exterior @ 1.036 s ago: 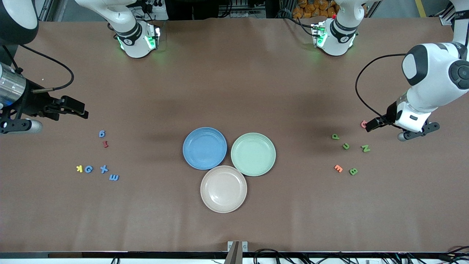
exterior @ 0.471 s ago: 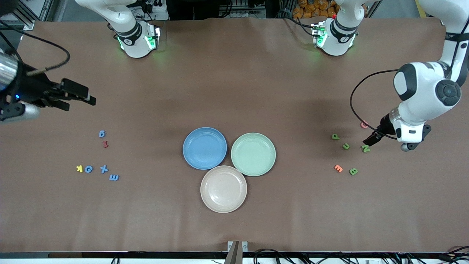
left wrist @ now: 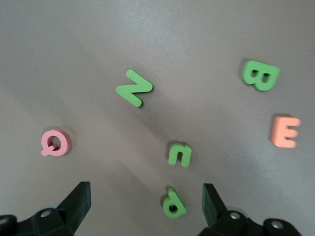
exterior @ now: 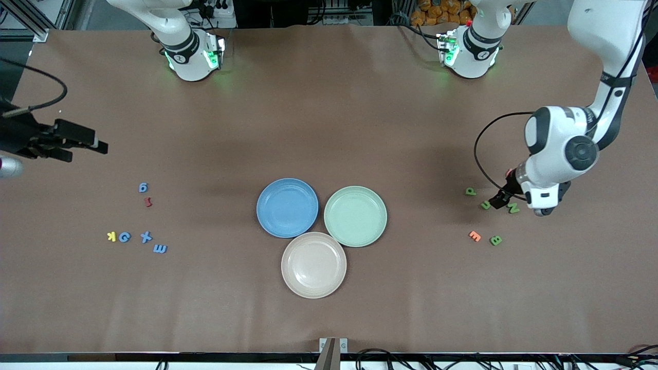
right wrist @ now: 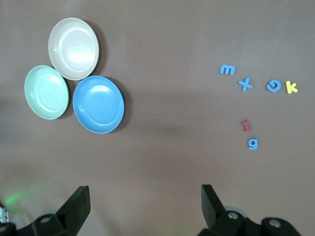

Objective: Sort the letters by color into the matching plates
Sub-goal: 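Move the left gripper down toward the green foam letters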

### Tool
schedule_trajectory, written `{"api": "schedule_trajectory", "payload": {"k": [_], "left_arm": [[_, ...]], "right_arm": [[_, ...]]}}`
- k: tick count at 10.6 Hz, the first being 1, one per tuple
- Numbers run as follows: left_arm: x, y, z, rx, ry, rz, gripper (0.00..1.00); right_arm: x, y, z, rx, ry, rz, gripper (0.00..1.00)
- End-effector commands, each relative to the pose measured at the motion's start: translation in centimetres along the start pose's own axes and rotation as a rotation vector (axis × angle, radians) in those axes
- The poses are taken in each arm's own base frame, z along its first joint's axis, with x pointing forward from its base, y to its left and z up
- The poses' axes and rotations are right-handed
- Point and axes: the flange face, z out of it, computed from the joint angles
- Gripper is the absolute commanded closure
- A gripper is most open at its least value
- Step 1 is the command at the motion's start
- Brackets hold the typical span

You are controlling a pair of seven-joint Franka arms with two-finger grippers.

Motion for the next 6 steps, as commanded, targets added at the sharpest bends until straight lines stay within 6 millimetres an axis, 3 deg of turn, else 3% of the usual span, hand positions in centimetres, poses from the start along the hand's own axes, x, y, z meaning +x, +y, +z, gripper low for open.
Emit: {"api": "schedule_trajectory", "payload": {"k": [1,6], "left_arm": [[-1.5,2.1,3.7,0.019,0.086,-0.038,0.00],[-0.5,2.2,3.9,-0.023,0.101,-0.034,0.00]], "right_arm": [[-0.2,1.1,-0.8,-0.019,0.000,0.002,0.00],[0.1,2.2,0.2,-0.110,-0.025,0.013,0.00]]}}
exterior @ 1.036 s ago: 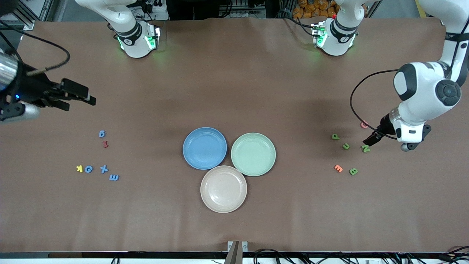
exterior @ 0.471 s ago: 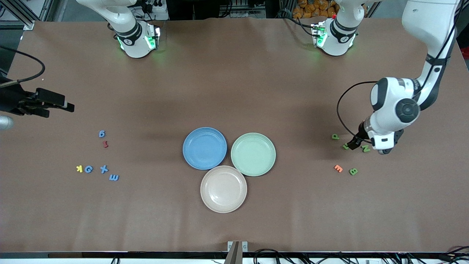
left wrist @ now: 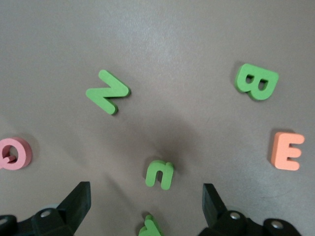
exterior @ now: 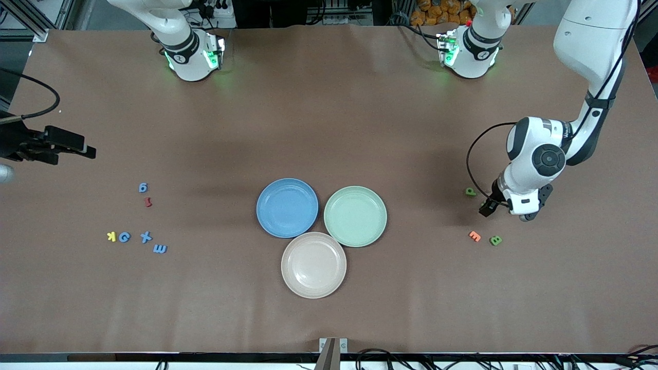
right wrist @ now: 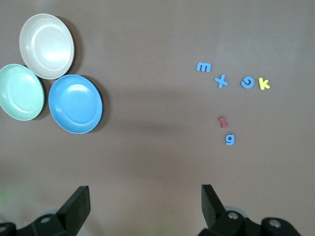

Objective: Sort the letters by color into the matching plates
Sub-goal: 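Move the left gripper down toward the green foam letters, then close the left gripper on the green letter u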

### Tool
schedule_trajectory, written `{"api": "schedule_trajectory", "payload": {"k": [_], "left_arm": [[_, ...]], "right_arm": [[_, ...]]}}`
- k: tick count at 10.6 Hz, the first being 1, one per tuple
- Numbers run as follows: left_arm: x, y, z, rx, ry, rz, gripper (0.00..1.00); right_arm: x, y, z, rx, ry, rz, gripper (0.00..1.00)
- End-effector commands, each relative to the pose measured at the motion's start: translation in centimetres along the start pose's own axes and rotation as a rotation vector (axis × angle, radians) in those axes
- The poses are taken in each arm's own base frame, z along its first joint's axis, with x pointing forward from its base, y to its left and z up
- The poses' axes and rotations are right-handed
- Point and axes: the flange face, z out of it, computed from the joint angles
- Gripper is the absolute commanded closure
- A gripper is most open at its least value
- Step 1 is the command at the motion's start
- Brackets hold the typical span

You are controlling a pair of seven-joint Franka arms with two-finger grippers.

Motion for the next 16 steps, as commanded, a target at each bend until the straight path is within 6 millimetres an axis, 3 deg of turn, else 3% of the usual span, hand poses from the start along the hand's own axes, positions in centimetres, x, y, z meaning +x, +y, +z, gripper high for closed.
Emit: {"api": "schedule_trajectory", "payload": {"k": [1,3,7,9,12,16], "left_arm": [[0.6,0.2,0.6,-0.027,0.023,0.000,0.00],[0.3,0.5,2.2,-0.053,0.019,0.005,0.00],[0.0,0.6,3.1,-0.065,0.016,0.007,0.00],[-0.1,0.6,3.7,-0.072,0.013,0.010,0.00],[-0.2,0.6,3.7,-0.072,0.013,0.010,0.00],[-0.1,0.5,3.7,-0.072,0.013,0.010,0.00]], "right_arm": [[0.1,0.0,0.4,-0.039,-0.018,-0.009,0.00],[0.1,-0.1,0.3,-0.048,-0.019,-0.014,0.00],[-0.1,-0.3,0.4,-0.055,-0.031,-0.050,0.00],[-0.1,0.6,0.3,-0.067,-0.030,-0.037,0.00],[-0.3,1.9,-0.1,-0.069,-0.025,-0.015,0.00],[-0.4,1.8,-0.1,-0.069,-0.024,-0.016,0.00]]}}
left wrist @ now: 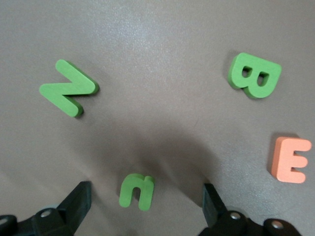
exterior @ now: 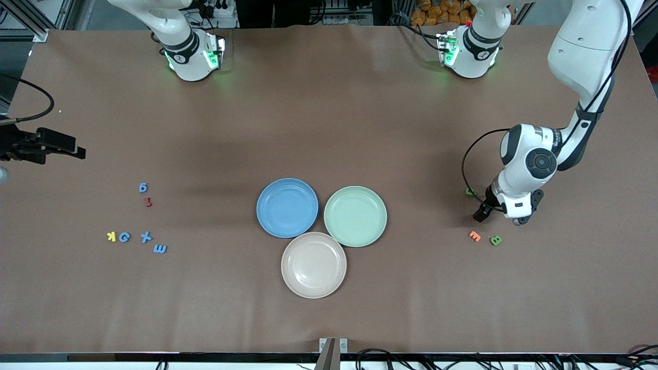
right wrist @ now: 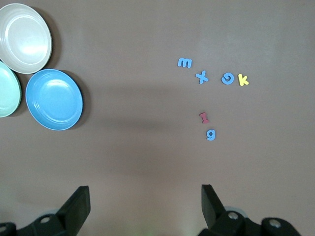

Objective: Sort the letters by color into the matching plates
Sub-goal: 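Close the left gripper on the green letter u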

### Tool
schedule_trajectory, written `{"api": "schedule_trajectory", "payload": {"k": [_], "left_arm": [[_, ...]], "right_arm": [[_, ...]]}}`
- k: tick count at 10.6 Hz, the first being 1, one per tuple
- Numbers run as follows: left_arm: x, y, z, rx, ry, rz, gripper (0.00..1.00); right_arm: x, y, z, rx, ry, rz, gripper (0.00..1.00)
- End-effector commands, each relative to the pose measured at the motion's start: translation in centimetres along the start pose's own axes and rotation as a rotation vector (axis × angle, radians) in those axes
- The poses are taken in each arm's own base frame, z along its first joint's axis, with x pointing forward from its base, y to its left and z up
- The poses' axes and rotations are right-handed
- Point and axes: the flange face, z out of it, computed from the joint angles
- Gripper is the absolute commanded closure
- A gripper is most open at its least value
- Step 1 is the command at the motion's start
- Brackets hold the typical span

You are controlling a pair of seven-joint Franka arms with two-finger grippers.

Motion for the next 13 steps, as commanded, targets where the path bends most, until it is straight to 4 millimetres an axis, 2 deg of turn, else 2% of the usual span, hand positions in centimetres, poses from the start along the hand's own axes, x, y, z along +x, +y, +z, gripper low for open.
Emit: {"api": "schedule_trajectory", "payload": {"k": [1,3,4,5,6,10,12,13], "left_arm": [[0.1,0.0,0.1,-0.006,0.014,0.022,0.00],[0.3,-0.1,0.1,-0.006,0.014,0.025,0.00],[0.3,-0.2,0.2,-0.005,0.014,0.027,0.52],[0.2,-0.2,0.2,-0.004,0.013,0.027,0.90],[0.2,-0.2,0.2,-0.004,0.012,0.024,1.00],[0.1,-0.2,-0.3,-0.007,0.018,0.027,1.00],[-0.6,0.6,-1.4,-0.022,0.028,0.050,1.00],[-1.4,1.7,-2.3,-0.039,0.031,0.066,1.00]], "right_arm": [[-0.2,-0.1,-0.4,-0.009,-0.002,-0.015,0.00],[-0.4,0.0,-0.6,-0.009,0.001,-0.012,0.00],[-0.4,0.0,-0.6,-0.010,0.001,-0.012,0.00],[-0.4,0.2,-0.6,-0.010,0.001,-0.009,0.00],[-0.4,0.1,-0.6,-0.010,0.001,-0.010,0.00],[0.0,0.6,-0.2,-0.014,0.001,-0.004,0.00],[0.0,0.6,-0.2,-0.014,0.001,-0.004,0.00],[-0.1,0.6,-0.3,-0.015,0.003,-0.004,0.00]]}}
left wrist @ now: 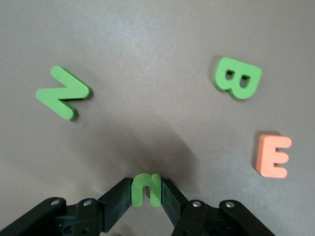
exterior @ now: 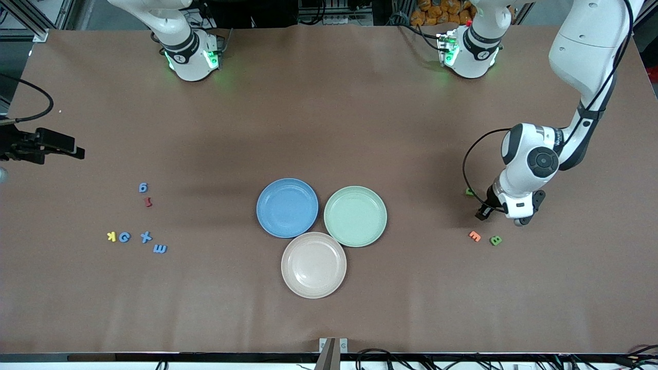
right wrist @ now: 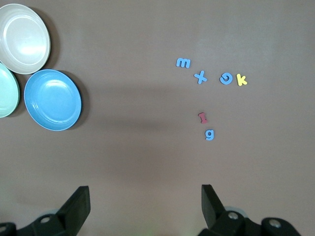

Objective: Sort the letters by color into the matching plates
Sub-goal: 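Close the left gripper on the green letter u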

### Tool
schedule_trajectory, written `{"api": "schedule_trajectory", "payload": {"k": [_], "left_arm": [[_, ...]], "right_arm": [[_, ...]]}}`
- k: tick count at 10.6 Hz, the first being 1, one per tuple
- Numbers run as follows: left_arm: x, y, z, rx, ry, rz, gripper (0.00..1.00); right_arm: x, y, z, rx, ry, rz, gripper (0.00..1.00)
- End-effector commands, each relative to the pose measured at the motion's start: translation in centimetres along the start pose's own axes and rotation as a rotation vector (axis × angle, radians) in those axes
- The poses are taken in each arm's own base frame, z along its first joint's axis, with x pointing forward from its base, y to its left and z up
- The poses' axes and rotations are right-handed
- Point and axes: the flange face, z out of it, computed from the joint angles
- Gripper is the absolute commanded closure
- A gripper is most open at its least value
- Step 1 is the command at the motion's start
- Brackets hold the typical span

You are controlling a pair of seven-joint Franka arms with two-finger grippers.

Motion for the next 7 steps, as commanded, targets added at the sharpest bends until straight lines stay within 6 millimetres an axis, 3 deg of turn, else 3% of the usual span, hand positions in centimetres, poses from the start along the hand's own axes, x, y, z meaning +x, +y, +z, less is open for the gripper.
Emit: {"api": "schedule_trajectory", "payload": {"k": [1,5,7], "left_arm": [[-2.0,2.2,-2.1,-0.038,0.020,0.060,1.00],[-6.2,6.0,-5.2,-0.073,0.005,0.137,1.00],[-11.1,9.5,-7.3,-0.056,-0.035,0.226,1.00]], "right_arm": [[0.0,0.3,-0.2,-0.011,0.000,-0.008,0.00],[0.0,0.0,-0.2,-0.011,0.000,-0.012,0.00],[0.0,-0.2,-0.2,-0.010,0.000,-0.016,0.00]]}}
